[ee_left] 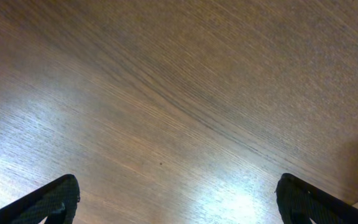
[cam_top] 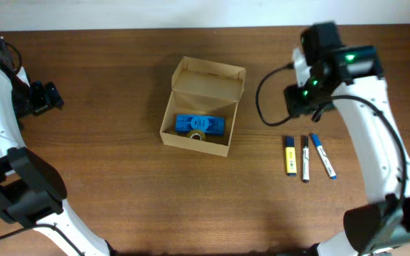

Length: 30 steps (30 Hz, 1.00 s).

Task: Pack container
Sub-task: 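Move the right gripper to the yellow highlighter and grasp it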

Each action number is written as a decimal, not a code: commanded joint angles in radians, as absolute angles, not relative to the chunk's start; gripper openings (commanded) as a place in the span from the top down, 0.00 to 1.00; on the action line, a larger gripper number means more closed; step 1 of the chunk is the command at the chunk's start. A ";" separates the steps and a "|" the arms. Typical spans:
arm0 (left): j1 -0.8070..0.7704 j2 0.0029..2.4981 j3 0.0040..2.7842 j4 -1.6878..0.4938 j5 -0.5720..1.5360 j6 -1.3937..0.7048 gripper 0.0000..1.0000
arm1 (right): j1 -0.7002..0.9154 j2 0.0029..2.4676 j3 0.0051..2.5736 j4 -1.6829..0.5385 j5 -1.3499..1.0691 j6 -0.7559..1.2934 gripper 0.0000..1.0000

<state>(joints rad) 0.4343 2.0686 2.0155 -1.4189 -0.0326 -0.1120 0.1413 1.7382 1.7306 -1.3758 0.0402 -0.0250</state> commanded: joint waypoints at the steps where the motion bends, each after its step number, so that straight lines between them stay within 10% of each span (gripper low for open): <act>1: 0.442 2.060 2.009 -1.417 -0.022 -0.096 0.00 | 0.096 1.734 1.560 -1.312 -0.086 -0.010 0.42; 11: 0.442 2.060 2.009 -1.417 -0.022 -0.096 0.00 | 0.052 1.734 1.211 -1.082 -0.131 0.016 0.31; 30: 0.442 2.060 2.009 -1.417 -0.022 -0.096 0.00 | 0.052 1.742 0.957 -0.791 -0.072 0.178 0.49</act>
